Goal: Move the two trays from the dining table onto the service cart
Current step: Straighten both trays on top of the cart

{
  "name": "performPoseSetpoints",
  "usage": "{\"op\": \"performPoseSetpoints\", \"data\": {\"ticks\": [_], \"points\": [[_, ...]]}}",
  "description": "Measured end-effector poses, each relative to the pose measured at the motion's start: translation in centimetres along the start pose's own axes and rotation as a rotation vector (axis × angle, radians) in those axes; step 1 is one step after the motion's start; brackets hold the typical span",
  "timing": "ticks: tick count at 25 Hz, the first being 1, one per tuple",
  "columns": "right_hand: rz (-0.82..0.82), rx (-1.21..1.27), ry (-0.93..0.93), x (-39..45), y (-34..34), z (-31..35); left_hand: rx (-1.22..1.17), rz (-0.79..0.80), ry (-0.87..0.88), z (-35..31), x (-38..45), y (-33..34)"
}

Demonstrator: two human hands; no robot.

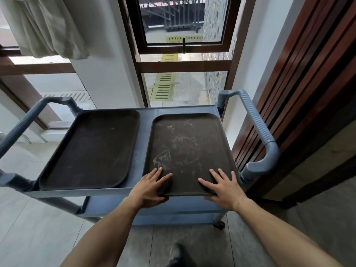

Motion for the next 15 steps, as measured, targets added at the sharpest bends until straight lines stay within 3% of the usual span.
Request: {"op": "performPoseSetpoints", "data": {"ticks": [4,15], "points": [[-0.039,0.025,0.024,3.0,-1.7,-0.9,-0.031,-0.068,-0.024,1.3,2.6,-2.1],[0.023,-0.009,0.066,7.6,-0.8,-2.7,-0.032,-0.007,0.009,2.9,7.8,-0.7]]}}
Point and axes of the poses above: each hand's wrist, its own x-axis towards the middle knuckle, its own y-axis out of the palm, z = x × y, the point moved 7 cm from there along x, towards the middle knuckle, and after that the axes turned 4 degrees about -z, right-handed, at the moved point
